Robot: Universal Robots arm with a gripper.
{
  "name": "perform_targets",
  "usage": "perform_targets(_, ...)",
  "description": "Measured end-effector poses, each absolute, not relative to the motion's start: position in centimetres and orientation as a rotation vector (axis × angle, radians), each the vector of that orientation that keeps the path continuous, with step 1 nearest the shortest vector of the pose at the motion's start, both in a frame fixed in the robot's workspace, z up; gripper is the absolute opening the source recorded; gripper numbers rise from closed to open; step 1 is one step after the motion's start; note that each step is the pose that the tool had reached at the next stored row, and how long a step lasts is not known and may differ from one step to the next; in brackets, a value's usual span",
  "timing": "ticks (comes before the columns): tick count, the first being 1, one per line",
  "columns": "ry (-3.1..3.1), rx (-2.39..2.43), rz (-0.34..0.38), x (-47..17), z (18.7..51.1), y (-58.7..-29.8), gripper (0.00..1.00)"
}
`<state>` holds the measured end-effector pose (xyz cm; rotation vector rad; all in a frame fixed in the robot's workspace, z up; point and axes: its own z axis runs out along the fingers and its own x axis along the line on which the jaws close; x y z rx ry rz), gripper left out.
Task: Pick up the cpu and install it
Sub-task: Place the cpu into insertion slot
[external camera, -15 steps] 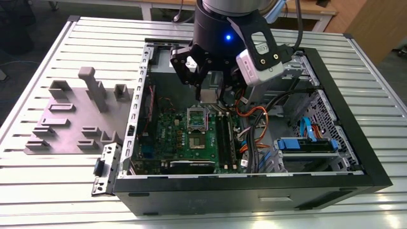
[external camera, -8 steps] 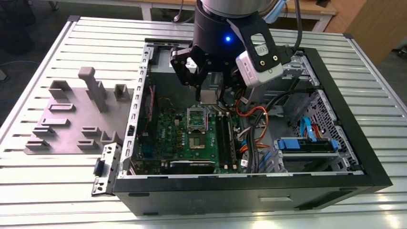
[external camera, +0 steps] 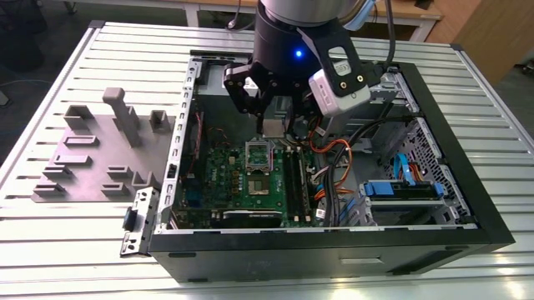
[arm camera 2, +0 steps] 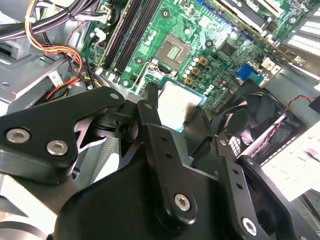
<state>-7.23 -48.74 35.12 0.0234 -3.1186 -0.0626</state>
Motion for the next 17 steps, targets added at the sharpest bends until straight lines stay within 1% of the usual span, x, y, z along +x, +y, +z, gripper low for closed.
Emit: perform_targets(17,-3.119,0.023,-0.063,-7.23,34.61,-49.06,0.45)
